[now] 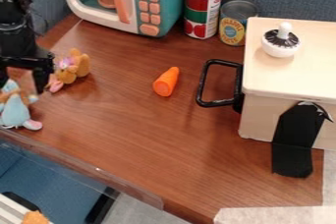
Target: Move the blue toy to the middle bottom of the table
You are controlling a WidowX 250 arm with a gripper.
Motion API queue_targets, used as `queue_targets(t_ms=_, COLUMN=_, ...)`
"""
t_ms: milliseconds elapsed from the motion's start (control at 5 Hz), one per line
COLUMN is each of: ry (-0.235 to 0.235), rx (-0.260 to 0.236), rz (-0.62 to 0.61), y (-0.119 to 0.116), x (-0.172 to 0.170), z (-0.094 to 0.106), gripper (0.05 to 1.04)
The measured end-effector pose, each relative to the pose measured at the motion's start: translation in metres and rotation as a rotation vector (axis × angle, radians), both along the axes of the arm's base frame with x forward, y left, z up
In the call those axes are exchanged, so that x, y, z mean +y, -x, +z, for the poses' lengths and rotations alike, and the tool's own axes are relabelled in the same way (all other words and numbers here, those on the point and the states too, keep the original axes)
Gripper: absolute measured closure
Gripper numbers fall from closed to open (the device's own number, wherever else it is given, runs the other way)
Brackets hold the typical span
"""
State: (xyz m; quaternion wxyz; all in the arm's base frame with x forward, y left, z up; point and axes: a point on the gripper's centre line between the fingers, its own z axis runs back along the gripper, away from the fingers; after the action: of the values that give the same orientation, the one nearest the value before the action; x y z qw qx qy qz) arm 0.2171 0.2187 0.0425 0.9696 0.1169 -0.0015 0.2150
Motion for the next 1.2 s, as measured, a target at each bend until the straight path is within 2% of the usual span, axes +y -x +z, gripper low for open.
queue_targets(t_ms=200, ry=0.008, rx=0.043, rz=0.023, y=0.007, x=0.003, z=-0.004, gripper=0.084)
queue_targets(t_ms=400, ry=-0.001, rx=0.101, rz=0.021, y=0.014, x=0.006, z=-0.012, gripper=0.133)
queue_targets(t_ms=600, ry=0.008, rx=0.111, rz=0.027, y=0.015, x=0.006, z=-0.018, gripper=0.307)
queue_targets(t_ms=800, ry=0.016, rx=0.122, rz=0.031, y=0.015, x=0.007, z=-0.022, gripper=0.618)
queue_targets(t_ms=1000, ry=0.031, rx=0.117, rz=0.027, y=0.014, x=0.004, z=-0.023, gripper=0.849)
queue_targets(t_ms=1200, ry=0.045, rx=0.092, rz=0.015, y=0.017, x=-0.004, z=-0.017, gripper=0.949)
